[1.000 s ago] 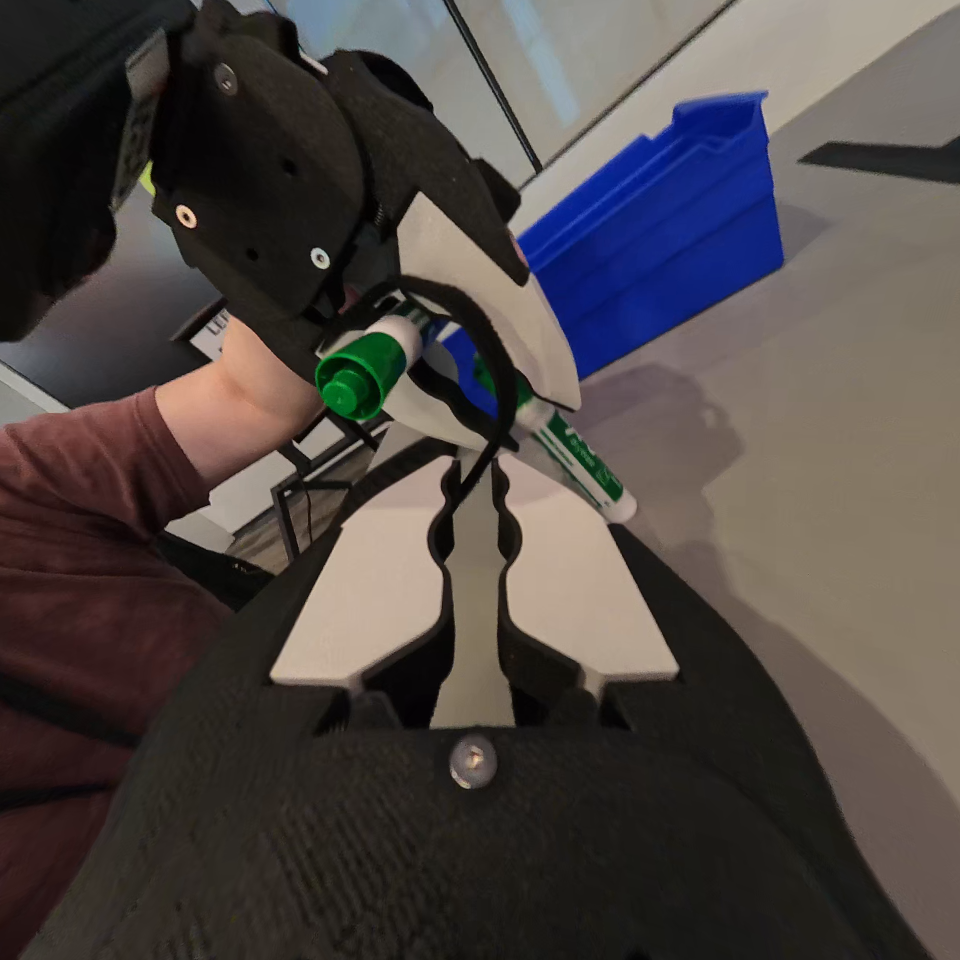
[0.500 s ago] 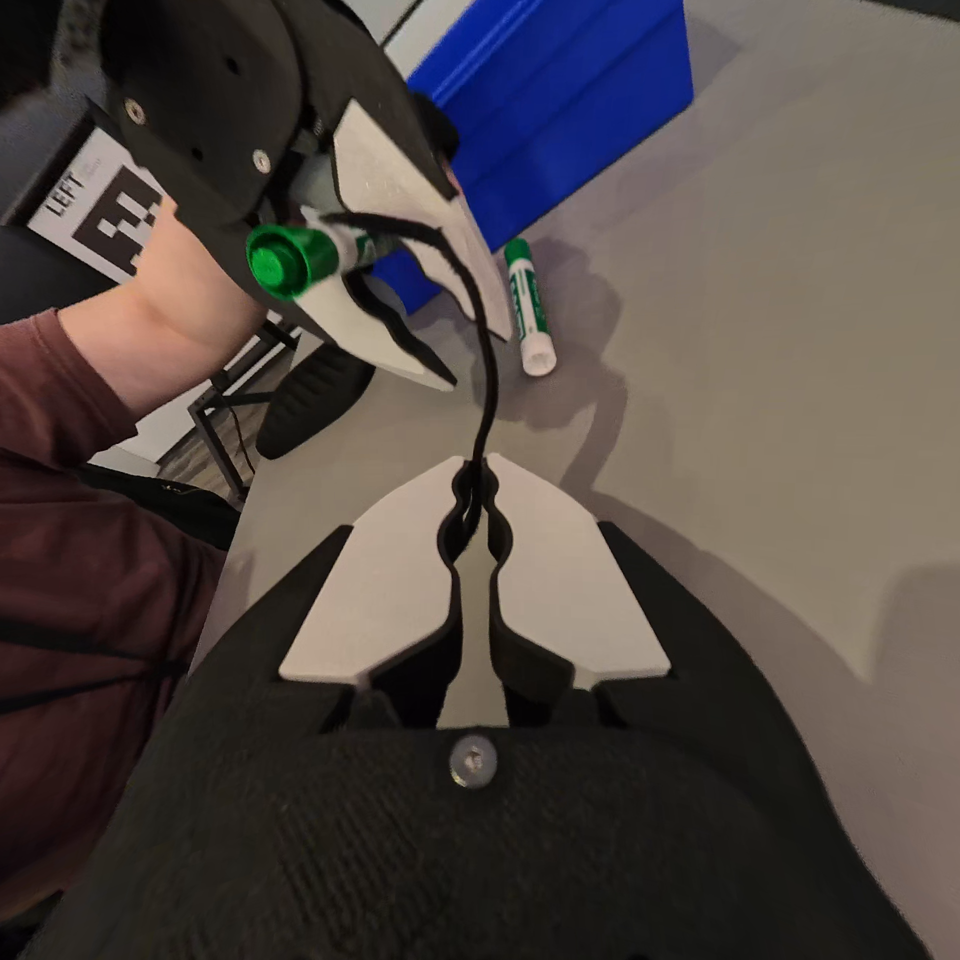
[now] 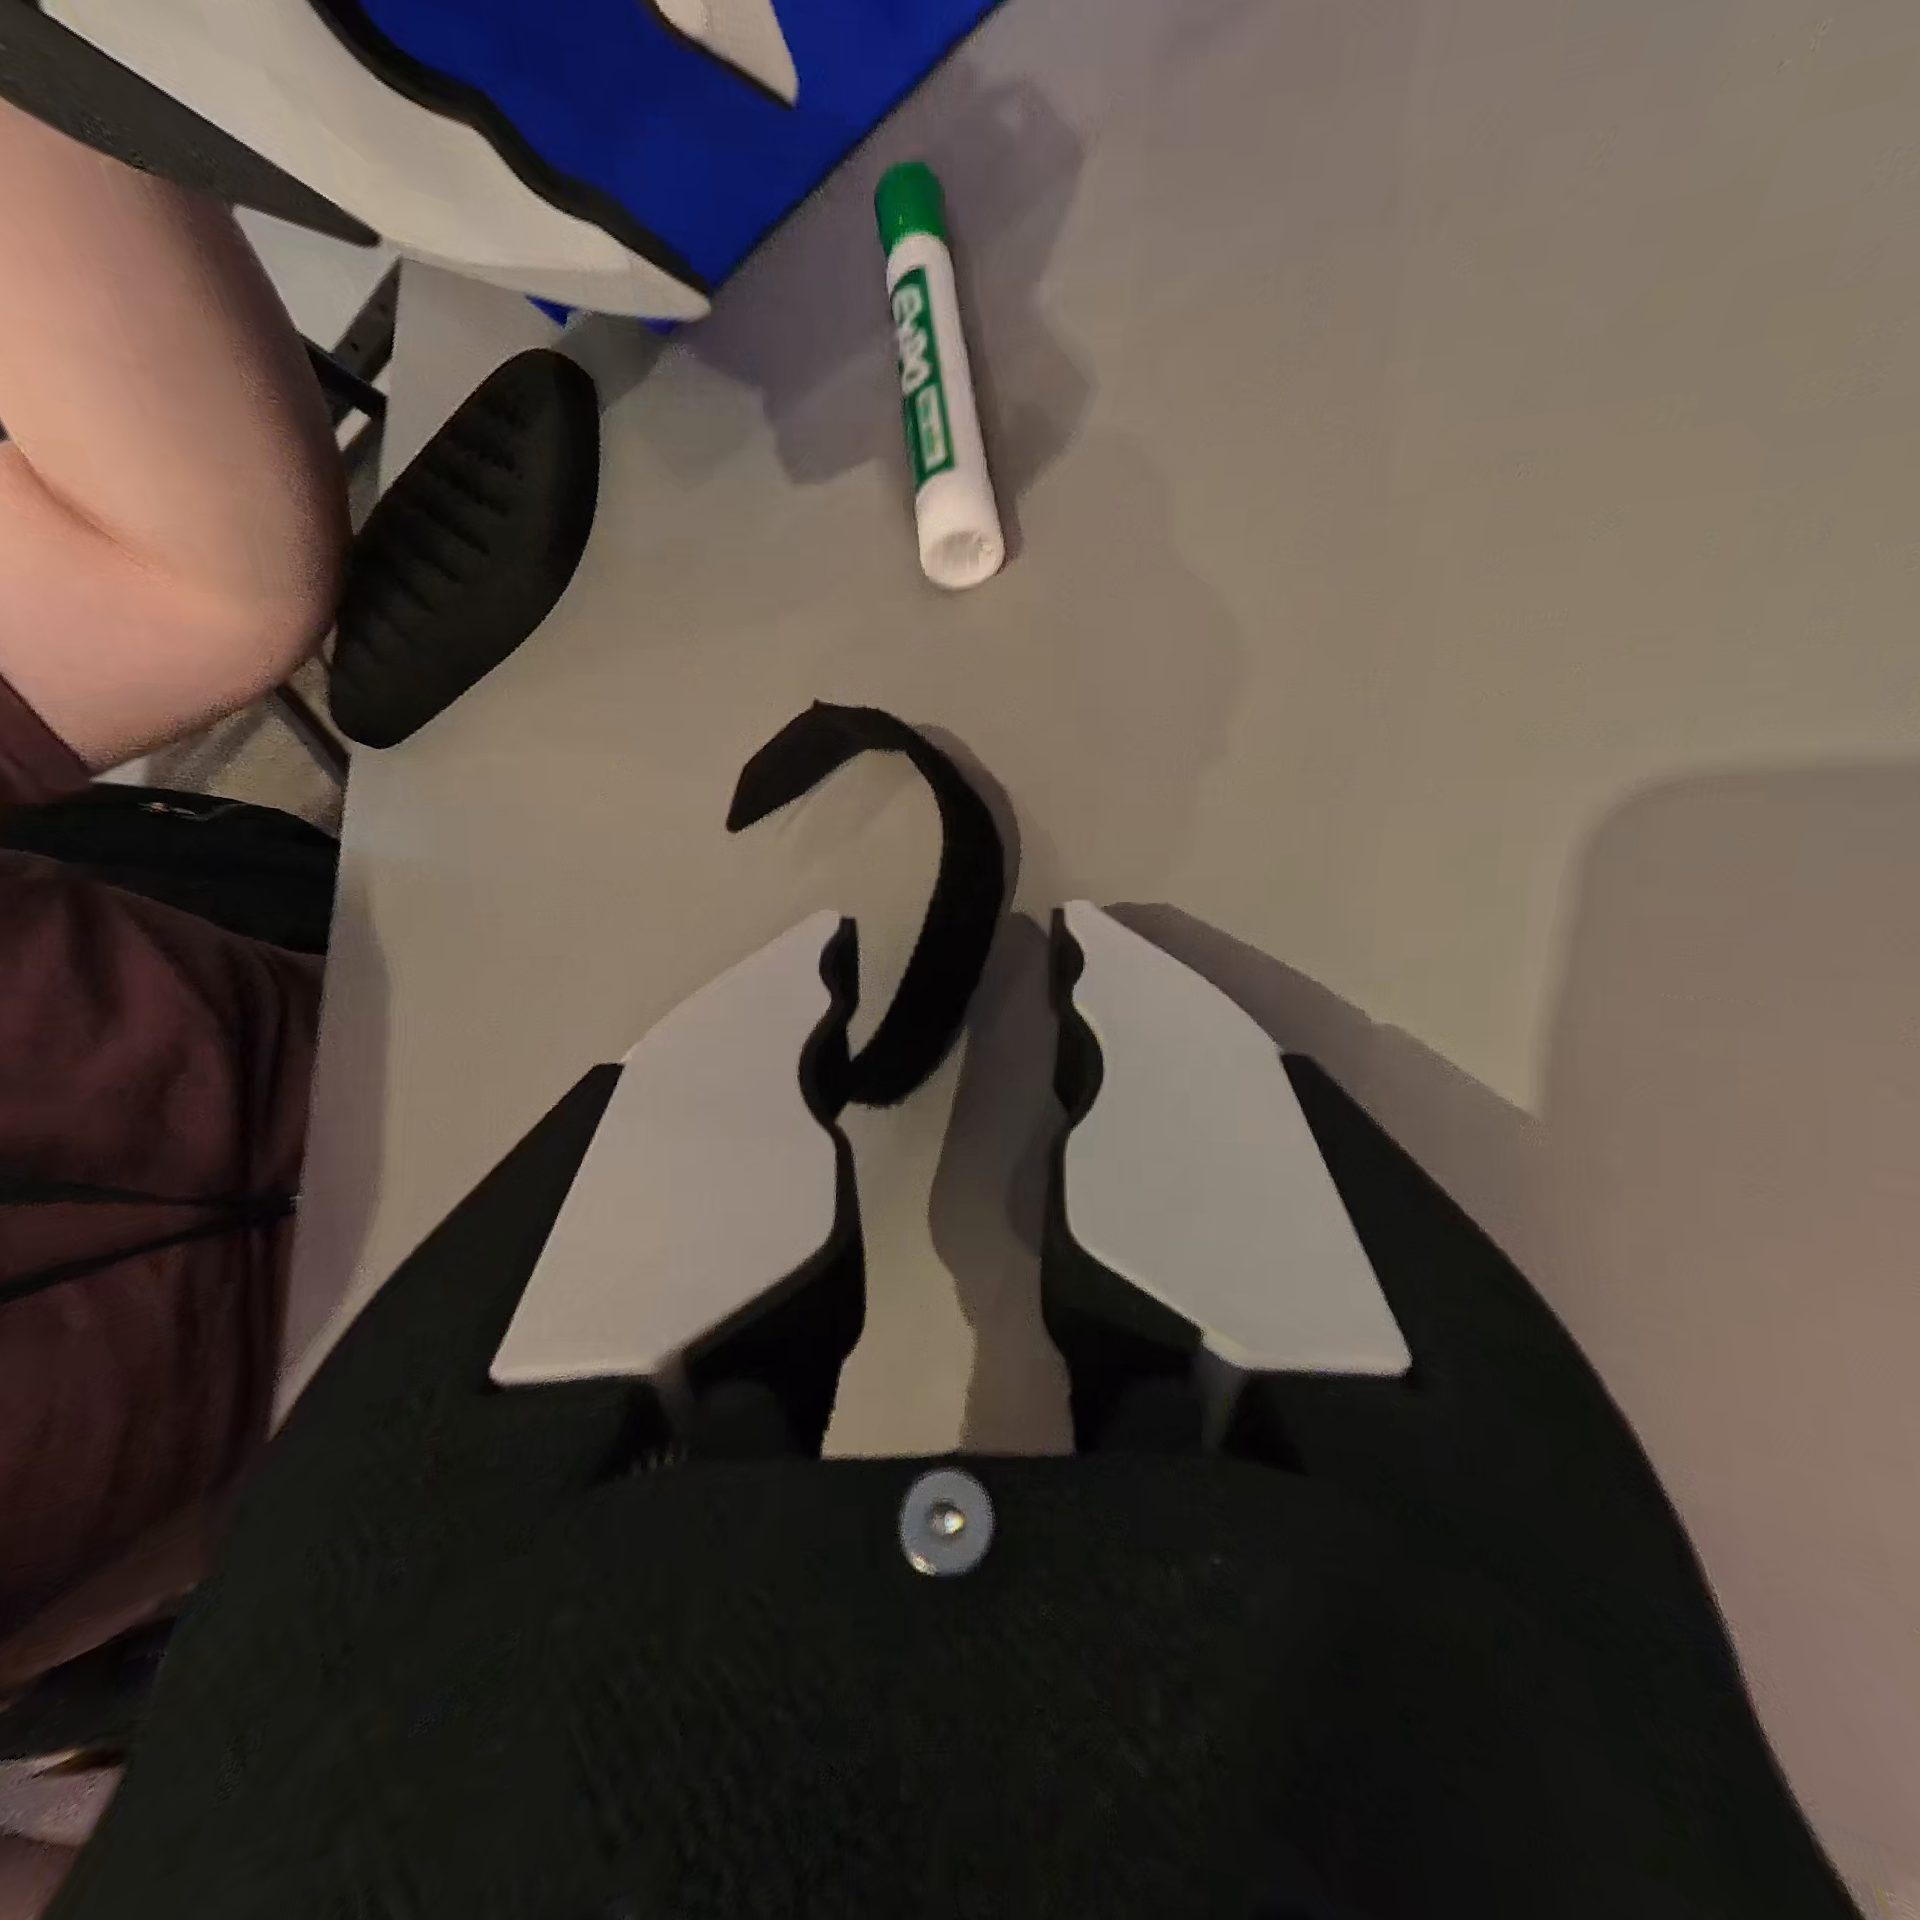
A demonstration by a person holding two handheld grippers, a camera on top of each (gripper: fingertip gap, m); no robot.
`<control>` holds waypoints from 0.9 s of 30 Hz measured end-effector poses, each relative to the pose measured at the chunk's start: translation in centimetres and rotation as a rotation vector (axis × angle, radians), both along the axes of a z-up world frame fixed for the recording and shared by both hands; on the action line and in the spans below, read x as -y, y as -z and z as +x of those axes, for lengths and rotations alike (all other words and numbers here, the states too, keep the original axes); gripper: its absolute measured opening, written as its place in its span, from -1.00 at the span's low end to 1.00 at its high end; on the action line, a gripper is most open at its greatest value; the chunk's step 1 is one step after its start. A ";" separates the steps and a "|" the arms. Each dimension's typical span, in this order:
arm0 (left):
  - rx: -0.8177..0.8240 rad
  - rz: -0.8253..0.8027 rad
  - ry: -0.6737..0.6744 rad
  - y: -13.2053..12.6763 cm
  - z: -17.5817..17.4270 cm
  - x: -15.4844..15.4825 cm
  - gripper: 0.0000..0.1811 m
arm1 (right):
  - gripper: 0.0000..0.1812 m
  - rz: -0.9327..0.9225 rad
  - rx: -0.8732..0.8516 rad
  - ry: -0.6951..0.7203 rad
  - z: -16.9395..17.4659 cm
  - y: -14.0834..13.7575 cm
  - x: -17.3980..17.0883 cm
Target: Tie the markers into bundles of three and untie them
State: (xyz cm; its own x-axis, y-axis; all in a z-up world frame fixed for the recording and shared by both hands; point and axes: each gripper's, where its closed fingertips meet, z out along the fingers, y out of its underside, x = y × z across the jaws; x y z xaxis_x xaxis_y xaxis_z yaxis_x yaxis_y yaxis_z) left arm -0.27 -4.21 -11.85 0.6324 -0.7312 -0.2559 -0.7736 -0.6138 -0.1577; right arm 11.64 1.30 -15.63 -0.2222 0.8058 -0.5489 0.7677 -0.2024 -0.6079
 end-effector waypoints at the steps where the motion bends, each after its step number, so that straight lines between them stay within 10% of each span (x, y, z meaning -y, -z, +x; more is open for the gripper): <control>1: 0.011 0.002 0.013 0.1 0.2 0.1 -0.64 | -0.55 0.030 -0.026 0.002 -0.2 -0.2 -0.2; 11: 0.030 -0.056 0.010 -0.1 -1.7 2.5 -0.64 | -0.67 0.121 -0.526 0.016 -5.1 -7.7 3.5; 27: 0.116 0.029 -0.066 -3.5 -4.1 4.3 -0.64 | -0.95 0.293 -0.049 -0.210 -10.2 1.1 8.0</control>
